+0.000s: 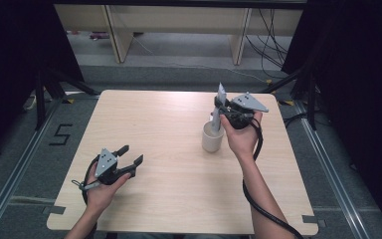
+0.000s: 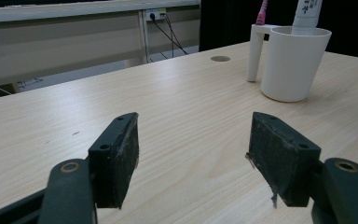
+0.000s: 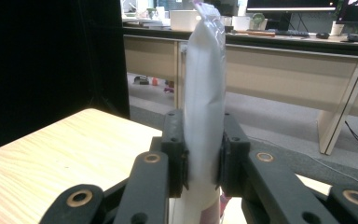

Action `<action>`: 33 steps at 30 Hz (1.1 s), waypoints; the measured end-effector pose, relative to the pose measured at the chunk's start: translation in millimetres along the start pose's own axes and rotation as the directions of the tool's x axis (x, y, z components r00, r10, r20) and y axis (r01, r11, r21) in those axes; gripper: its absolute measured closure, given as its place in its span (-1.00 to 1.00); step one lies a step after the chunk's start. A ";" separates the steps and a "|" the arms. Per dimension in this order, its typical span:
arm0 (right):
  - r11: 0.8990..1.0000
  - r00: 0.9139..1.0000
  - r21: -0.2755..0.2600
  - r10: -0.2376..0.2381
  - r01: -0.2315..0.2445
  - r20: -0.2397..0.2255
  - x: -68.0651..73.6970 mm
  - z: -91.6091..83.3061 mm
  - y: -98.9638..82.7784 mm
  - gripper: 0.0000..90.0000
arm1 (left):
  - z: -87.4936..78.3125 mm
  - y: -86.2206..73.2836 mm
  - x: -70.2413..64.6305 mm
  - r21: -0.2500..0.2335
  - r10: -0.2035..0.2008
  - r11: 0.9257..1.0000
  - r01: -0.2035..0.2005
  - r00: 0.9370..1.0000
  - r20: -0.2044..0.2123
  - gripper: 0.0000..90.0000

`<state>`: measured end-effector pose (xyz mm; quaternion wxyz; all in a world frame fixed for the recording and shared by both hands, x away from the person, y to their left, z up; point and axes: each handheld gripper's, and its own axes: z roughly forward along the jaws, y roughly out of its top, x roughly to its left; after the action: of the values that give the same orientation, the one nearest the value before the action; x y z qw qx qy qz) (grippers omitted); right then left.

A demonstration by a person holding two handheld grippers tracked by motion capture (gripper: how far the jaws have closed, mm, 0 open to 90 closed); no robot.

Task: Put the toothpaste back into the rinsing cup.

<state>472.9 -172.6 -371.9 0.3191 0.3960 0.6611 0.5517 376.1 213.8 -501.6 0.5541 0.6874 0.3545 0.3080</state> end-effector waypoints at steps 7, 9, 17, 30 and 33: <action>1.000 1.000 0.001 -0.016 0.016 0.009 -2.0 3.4 -3.9 0.70 | 0.2 -0.2 -0.2 0.000 -0.002 1.000 0.002 1.000 0.000 -0.26; 1.000 1.000 0.014 -0.004 0.004 0.004 -1.6 4.0 -5.0 0.70 | 0.5 -0.4 -0.4 0.001 -0.004 1.000 0.004 1.000 0.002 -0.26; 1.000 1.000 0.023 -0.005 0.005 0.007 -2.3 7.7 -10.2 0.70 | 0.4 -0.5 -0.3 0.000 -0.004 1.000 0.004 1.000 0.002 -0.26; 0.999 1.000 0.042 0.003 -0.004 0.008 -4.4 12.7 -21.4 0.70 | 0.6 -0.9 -0.6 0.004 -0.002 1.000 0.002 1.000 0.004 -0.26; 0.999 1.000 0.047 0.001 -0.002 0.019 -4.5 13.9 -25.7 0.70 | 0.6 -1.1 -0.7 0.006 0.002 1.000 -0.002 1.000 0.006 -0.26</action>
<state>482.5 -171.9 -399.8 0.3157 0.4091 0.6704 0.5324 376.1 213.0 -502.8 0.5527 0.6902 0.3534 0.3054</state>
